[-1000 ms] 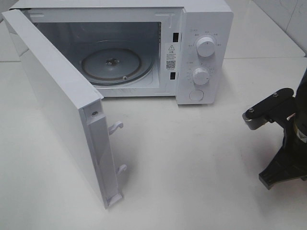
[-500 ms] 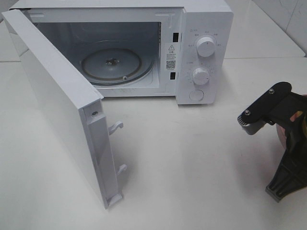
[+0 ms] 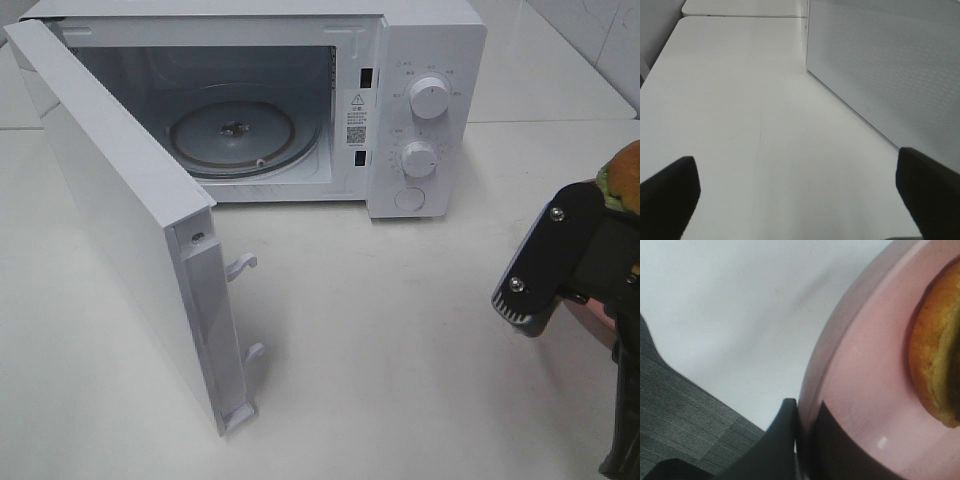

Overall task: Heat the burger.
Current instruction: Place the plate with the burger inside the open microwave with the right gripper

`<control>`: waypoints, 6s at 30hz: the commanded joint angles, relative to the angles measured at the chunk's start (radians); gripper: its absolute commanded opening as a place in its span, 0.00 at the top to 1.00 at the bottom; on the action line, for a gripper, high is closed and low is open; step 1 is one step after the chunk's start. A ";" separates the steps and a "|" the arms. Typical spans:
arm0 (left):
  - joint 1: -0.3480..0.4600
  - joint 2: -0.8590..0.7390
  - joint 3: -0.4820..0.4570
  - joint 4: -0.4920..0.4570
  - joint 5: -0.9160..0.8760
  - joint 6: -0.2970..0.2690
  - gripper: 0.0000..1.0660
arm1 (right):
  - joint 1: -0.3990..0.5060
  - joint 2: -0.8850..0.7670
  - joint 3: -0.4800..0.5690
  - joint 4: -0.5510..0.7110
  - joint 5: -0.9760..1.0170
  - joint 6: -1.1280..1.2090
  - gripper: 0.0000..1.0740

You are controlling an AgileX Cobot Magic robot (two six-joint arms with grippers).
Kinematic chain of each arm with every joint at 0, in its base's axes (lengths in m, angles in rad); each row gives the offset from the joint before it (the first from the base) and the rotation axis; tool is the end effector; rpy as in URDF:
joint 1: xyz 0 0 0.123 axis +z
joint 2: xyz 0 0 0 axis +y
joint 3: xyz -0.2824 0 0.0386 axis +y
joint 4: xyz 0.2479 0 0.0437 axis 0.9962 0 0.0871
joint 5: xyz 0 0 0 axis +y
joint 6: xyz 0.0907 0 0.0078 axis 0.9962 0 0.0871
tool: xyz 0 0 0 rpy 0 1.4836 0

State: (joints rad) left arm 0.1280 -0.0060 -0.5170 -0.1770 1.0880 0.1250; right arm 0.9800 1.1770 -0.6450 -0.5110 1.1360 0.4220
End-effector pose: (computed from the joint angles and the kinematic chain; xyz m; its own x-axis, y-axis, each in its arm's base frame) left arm -0.0077 -0.0153 0.2806 -0.4494 -0.0159 -0.8932 0.0307 0.9990 -0.0332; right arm 0.1264 0.1159 0.2290 -0.6850 -0.7173 -0.1274 -0.6150 0.6631 -0.4267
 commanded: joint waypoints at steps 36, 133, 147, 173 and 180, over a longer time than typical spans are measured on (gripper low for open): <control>-0.002 -0.015 0.000 -0.002 -0.014 -0.003 0.06 | 0.199 -0.155 0.071 -0.057 -0.122 -0.351 0.99; -0.002 -0.015 0.000 -0.002 -0.014 -0.003 0.06 | -0.369 0.470 -0.251 0.443 -0.938 -1.827 1.00; -0.002 -0.015 0.000 -0.002 -0.014 -0.003 0.06 | -0.360 0.559 -0.371 0.440 -0.939 -1.823 1.00; -0.002 -0.015 0.000 -0.002 -0.014 -0.003 0.06 | -0.360 0.716 -0.609 0.396 -0.876 -1.755 1.00; -0.002 -0.015 0.000 -0.002 -0.014 -0.003 0.06 | -0.360 0.767 -0.677 0.389 -0.862 -1.721 1.00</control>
State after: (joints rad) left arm 0.1280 -0.0060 -0.5170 -0.1770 1.0880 0.1250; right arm 0.6360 1.9570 -1.3040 -0.1170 0.3020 -1.3460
